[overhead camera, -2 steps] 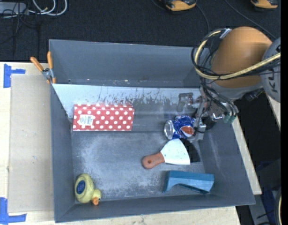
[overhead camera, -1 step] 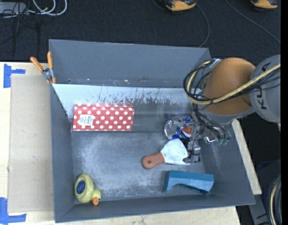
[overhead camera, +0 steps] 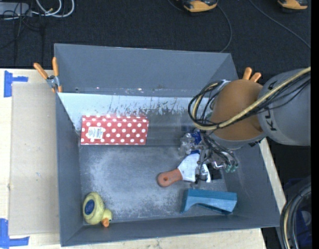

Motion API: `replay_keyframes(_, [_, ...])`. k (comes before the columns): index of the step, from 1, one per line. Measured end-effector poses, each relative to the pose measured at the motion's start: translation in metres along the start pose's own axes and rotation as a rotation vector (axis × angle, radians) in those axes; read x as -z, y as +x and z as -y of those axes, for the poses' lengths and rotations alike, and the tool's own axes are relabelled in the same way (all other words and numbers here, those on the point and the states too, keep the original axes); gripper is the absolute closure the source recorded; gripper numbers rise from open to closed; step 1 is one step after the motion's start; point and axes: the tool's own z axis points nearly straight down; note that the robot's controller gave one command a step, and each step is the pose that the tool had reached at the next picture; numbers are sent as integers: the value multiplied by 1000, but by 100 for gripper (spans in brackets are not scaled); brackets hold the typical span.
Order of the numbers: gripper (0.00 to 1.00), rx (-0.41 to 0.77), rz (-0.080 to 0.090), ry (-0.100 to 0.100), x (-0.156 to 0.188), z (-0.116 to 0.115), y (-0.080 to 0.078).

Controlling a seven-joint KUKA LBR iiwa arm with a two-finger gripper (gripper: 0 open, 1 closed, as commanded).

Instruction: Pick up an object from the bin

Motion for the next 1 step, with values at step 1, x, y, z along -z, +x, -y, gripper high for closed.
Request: replay_keyframes(1, [100, 145, -12, -6, -32, 5, 11])
